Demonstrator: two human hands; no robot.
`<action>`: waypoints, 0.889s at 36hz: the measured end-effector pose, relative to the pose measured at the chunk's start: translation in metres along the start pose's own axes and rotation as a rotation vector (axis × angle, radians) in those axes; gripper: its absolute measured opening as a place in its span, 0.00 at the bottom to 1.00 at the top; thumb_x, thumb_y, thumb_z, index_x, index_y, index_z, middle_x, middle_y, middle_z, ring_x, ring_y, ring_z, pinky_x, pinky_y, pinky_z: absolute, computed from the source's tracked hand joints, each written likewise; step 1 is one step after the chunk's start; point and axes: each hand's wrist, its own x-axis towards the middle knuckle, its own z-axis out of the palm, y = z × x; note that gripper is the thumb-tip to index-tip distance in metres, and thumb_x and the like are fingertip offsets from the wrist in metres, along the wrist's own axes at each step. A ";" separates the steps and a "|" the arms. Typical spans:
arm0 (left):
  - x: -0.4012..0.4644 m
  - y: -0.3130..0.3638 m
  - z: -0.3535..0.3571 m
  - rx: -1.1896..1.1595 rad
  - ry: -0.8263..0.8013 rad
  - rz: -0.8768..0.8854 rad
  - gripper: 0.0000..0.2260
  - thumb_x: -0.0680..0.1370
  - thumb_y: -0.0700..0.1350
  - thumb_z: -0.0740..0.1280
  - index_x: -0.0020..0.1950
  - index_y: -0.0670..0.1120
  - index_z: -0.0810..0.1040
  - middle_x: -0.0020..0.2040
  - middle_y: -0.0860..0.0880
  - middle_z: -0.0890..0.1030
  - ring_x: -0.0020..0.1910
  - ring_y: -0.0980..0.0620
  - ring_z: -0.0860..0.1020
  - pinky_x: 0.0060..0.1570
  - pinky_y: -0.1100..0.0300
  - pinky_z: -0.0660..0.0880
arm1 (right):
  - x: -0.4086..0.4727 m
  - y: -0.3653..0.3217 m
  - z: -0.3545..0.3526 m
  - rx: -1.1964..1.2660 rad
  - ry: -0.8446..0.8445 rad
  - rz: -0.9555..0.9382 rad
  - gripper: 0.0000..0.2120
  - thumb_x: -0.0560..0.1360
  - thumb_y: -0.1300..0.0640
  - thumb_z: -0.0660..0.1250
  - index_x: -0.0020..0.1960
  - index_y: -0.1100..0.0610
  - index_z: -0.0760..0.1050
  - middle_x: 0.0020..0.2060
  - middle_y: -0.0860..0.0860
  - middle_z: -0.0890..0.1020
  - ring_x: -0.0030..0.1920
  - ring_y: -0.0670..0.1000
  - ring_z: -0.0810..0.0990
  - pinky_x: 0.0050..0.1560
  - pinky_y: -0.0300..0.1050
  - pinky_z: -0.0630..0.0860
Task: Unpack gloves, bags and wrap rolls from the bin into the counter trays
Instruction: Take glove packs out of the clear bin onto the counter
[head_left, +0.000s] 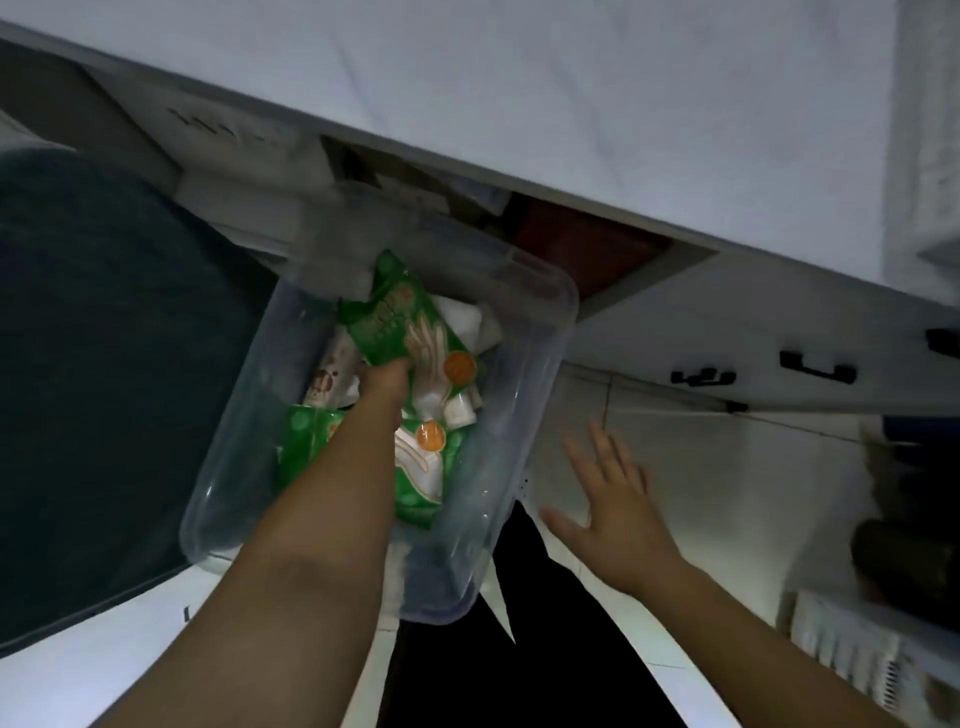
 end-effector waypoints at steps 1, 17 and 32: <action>0.006 -0.001 0.001 -0.029 -0.001 -0.018 0.34 0.75 0.47 0.70 0.78 0.41 0.61 0.73 0.41 0.71 0.68 0.39 0.71 0.69 0.45 0.70 | -0.006 -0.003 0.004 0.030 0.011 0.023 0.36 0.70 0.25 0.48 0.70 0.26 0.31 0.79 0.42 0.35 0.78 0.46 0.35 0.75 0.56 0.42; -0.039 -0.009 0.004 -0.325 -0.207 0.051 0.20 0.82 0.36 0.62 0.72 0.51 0.70 0.67 0.44 0.75 0.63 0.42 0.75 0.61 0.44 0.73 | -0.073 0.006 0.034 -0.061 -0.157 0.010 0.39 0.72 0.29 0.54 0.76 0.32 0.37 0.80 0.45 0.39 0.79 0.50 0.35 0.76 0.57 0.40; -0.231 -0.050 -0.067 -0.151 -0.139 0.360 0.16 0.77 0.33 0.68 0.63 0.46 0.76 0.55 0.41 0.82 0.47 0.45 0.80 0.38 0.54 0.77 | -0.056 0.009 -0.049 -0.019 -0.133 -0.207 0.43 0.71 0.28 0.60 0.78 0.34 0.40 0.80 0.45 0.41 0.79 0.50 0.37 0.76 0.61 0.44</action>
